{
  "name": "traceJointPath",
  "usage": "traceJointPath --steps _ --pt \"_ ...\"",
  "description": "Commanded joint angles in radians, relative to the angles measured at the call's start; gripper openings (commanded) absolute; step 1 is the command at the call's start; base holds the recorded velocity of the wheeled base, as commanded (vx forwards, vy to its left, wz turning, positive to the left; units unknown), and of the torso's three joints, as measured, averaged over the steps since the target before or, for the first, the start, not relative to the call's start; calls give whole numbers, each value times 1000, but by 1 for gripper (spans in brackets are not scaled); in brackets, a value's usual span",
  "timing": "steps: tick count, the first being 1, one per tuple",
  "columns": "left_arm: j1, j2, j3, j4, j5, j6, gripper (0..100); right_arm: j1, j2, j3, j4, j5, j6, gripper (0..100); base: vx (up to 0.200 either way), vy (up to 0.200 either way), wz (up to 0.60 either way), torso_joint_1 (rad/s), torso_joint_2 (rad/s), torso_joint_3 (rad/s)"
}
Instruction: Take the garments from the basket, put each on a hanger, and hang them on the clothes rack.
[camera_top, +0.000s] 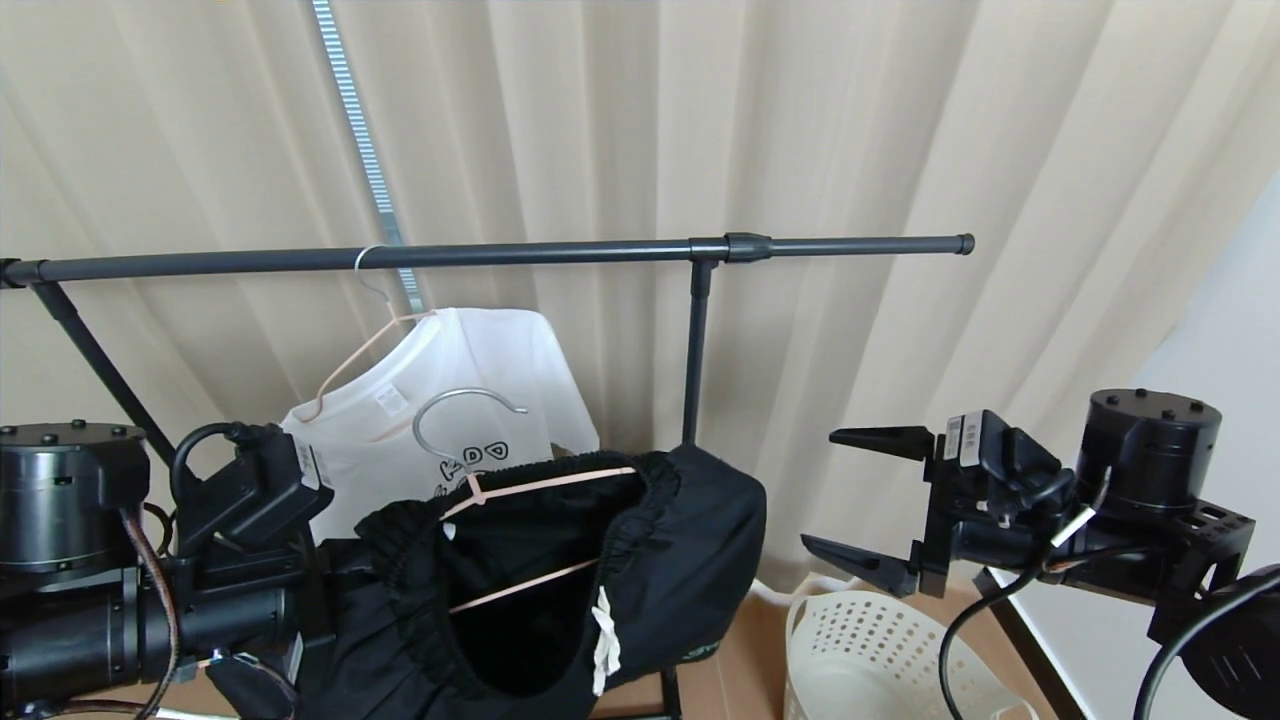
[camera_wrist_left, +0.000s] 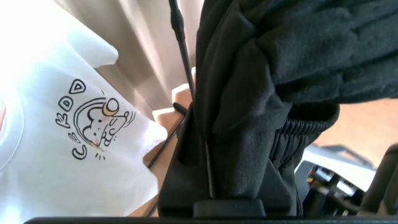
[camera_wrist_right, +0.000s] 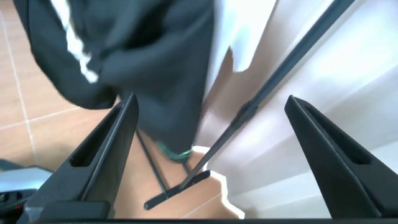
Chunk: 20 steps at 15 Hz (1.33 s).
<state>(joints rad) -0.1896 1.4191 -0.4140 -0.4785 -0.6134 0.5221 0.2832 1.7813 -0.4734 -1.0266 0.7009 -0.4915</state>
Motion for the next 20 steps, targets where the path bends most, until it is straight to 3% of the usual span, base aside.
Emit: traceJointPath --steps 1,6,20 --pt "-16 26 3 0 -5 9 0 25 -37 -31 3 0 5 100 0 0 0 0 0 0" --pt "-37 46 12 0 -6 53 0 122 -28 -126 95 -1 4 100 0 0 0 0 0 0" --pt "-48 38 61 -3 -5 58 0 195 -22 -90 95 -44 4 100 0 0 0 0 0 0"
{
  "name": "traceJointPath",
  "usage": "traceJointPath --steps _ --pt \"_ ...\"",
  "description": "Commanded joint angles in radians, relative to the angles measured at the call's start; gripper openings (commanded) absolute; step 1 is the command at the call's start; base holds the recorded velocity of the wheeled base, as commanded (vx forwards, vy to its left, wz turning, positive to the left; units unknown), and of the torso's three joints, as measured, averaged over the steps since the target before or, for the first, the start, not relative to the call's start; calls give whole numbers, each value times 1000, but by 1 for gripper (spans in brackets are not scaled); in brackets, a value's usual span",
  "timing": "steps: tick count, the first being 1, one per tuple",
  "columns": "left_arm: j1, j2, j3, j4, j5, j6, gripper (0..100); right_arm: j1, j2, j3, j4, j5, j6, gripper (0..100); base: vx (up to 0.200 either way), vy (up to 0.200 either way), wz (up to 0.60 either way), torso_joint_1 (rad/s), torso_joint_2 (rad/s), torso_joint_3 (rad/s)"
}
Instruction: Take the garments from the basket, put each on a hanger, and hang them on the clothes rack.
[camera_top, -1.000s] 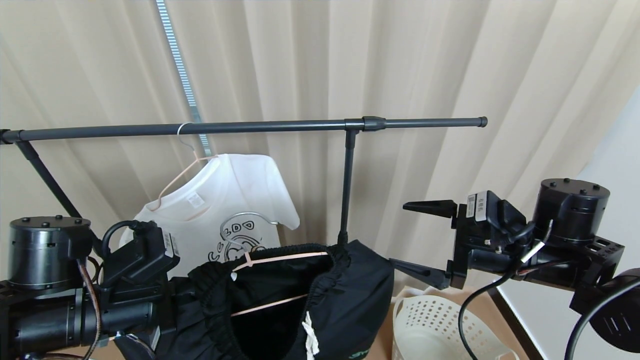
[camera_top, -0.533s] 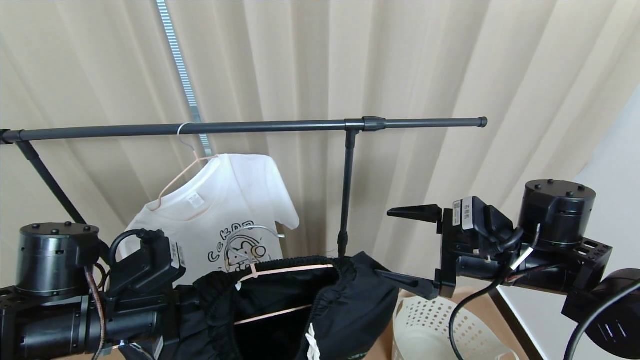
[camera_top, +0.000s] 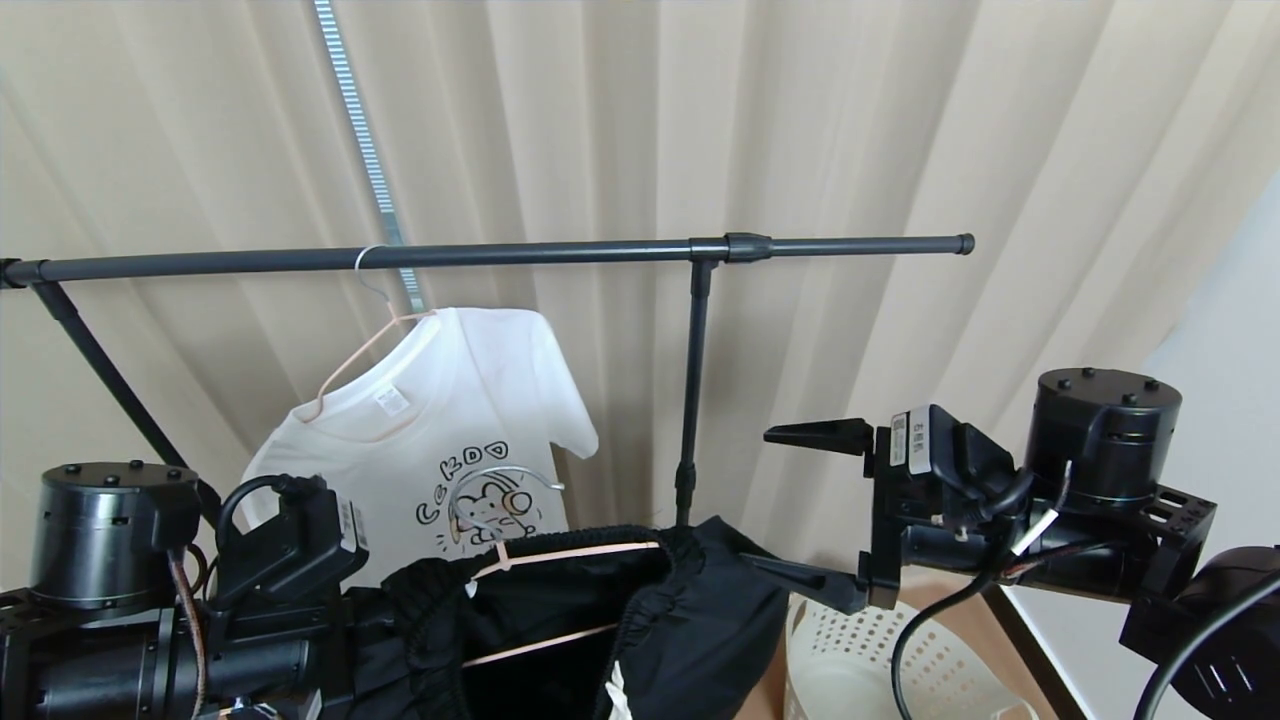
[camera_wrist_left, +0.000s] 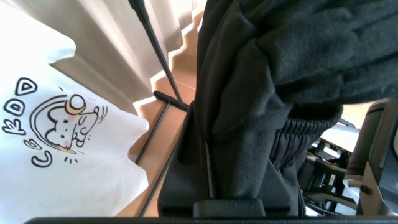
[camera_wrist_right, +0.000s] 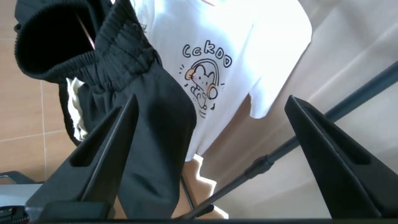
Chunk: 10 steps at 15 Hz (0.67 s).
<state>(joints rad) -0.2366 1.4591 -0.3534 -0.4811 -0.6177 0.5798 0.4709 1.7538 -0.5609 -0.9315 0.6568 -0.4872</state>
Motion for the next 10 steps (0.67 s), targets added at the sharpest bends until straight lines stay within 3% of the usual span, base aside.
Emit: traceJointPath --steps 1,4,10 --pt "-4 -2 1 -1 -1 0 0 22 24 -2 -1 -2 -1 100 0 0 0 0 0 0" --pt "-18 -2 1 -1 -1 2 0 75 84 -5 -9 -55 -2 100 0 0 0 0 0 0" --pt "-35 4 -7 -1 -2 6 0 144 98 -7 2 -46 4 100 0 0 0 0 0 0"
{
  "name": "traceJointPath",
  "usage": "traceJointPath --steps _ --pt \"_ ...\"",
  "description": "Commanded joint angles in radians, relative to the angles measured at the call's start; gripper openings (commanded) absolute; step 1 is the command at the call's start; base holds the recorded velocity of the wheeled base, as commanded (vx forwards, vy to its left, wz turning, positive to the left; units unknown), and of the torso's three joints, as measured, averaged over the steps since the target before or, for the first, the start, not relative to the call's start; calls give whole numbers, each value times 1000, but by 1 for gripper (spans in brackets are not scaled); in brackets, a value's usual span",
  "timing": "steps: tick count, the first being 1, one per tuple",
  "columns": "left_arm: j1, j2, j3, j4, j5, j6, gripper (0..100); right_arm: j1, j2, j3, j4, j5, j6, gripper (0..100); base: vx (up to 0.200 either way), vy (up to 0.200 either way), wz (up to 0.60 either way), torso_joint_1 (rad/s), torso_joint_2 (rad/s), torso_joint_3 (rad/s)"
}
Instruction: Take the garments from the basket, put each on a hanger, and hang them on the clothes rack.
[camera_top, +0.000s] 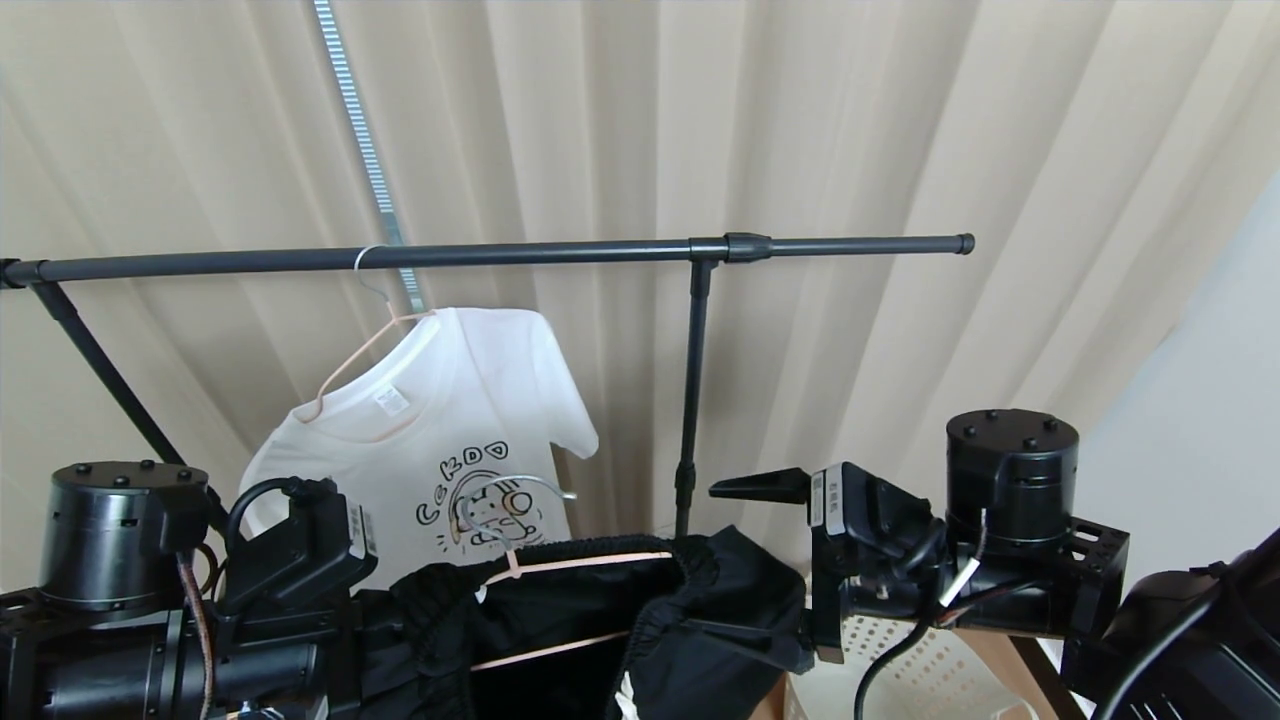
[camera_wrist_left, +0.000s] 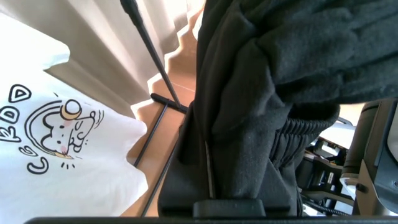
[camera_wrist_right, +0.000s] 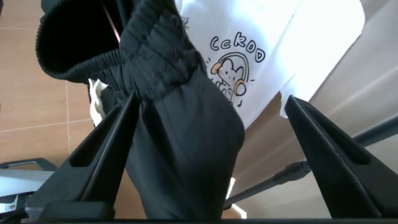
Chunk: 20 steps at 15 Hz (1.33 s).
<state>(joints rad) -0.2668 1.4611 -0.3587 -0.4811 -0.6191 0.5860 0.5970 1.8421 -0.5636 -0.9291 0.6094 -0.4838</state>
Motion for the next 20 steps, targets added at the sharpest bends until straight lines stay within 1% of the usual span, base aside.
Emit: traceJointPath --steps 1,3,6,13,16,17,20 --pt "-11 2 -2 -1 -1 0 0 26 11 -5 1 1 2 100 0 0 0 0 0 0" --pt "-25 1 -2 -1 -1 2 0 46 22 -10 -4 1 30 100 0 0 0 0 0 0" --pt "-40 1 -3 -1 1 2 0 63 25 -15 -5 3 50 100 0 0 0 0 0 0" --pt "-52 4 -14 -2 1 2 0 75 31 -36 -5 1 103 100 0 0 0 0 0 0" --pt "-54 4 -16 -4 1 2 0 78 34 -35 -7 1 105 100 0 0 0 0 0 0" --pt "-54 4 -12 -10 1 2 0 78 42 -36 -7 1 108 0 0 0 0 0 0 0" --pt "-55 4 -9 -10 1 2 0 76 39 -35 -10 1 111 0 0 0 0 0 0 0"
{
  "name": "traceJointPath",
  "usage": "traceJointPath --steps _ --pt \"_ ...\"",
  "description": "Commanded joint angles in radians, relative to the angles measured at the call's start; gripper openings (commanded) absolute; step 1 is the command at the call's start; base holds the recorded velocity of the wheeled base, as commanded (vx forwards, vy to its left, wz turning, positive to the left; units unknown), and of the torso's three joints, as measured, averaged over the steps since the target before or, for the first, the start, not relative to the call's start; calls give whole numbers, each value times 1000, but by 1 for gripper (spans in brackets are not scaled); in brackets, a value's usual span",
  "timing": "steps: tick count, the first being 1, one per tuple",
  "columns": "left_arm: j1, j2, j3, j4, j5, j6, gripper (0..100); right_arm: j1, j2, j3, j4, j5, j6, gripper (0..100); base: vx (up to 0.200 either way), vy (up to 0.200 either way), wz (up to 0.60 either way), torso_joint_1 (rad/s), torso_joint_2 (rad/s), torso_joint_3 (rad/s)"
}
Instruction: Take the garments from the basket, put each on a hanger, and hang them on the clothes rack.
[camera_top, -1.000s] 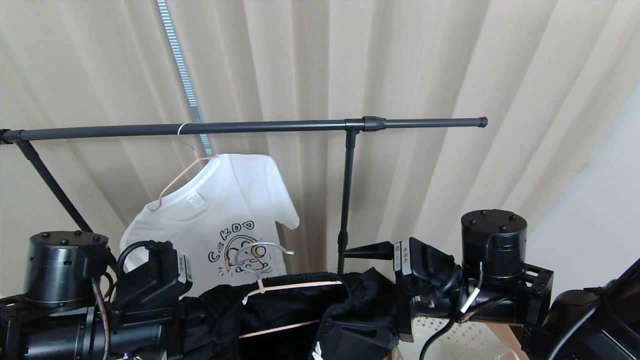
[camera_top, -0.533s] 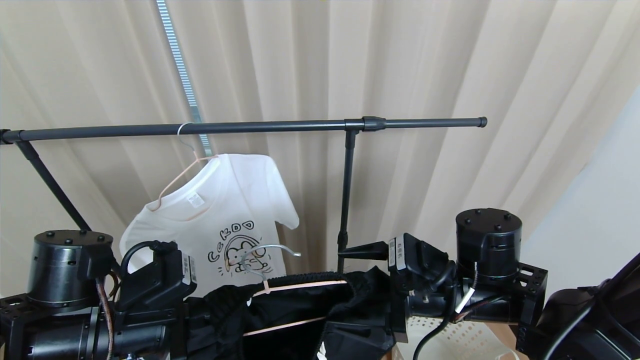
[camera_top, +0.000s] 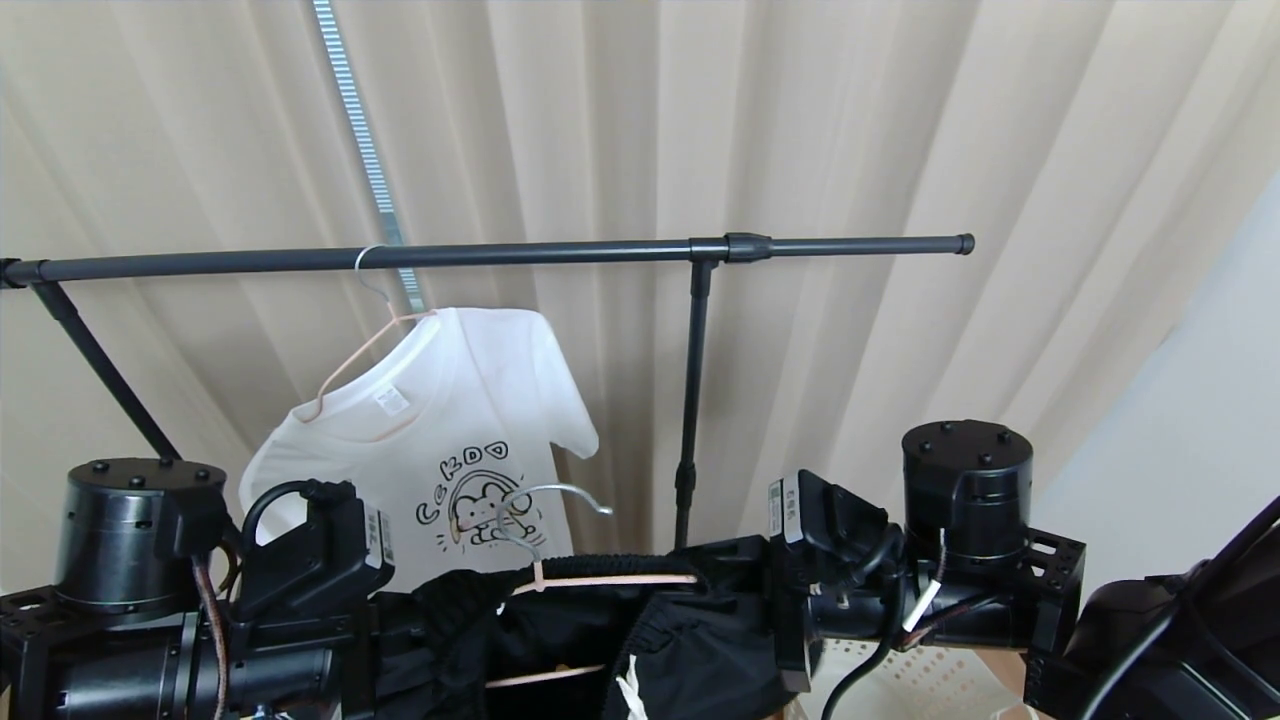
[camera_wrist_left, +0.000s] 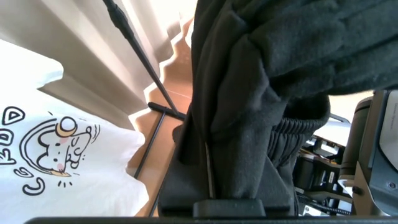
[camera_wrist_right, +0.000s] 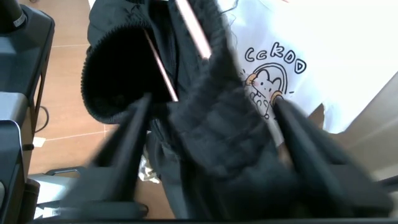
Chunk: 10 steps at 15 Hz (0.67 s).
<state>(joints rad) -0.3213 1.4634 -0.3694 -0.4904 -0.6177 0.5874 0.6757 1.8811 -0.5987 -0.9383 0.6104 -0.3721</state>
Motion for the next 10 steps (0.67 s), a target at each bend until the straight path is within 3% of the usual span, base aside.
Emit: traceJointPath --steps 1,10 --pt "-1 2 0 0 -1 -1 0 -2 -2 2 -2 0 -1 0 0 0 0 0 0 0" --pt "2 9 -5 -10 -1 -6 0 -2 -34 10 -2 0 -2 0 0 0 0 0 0 0"
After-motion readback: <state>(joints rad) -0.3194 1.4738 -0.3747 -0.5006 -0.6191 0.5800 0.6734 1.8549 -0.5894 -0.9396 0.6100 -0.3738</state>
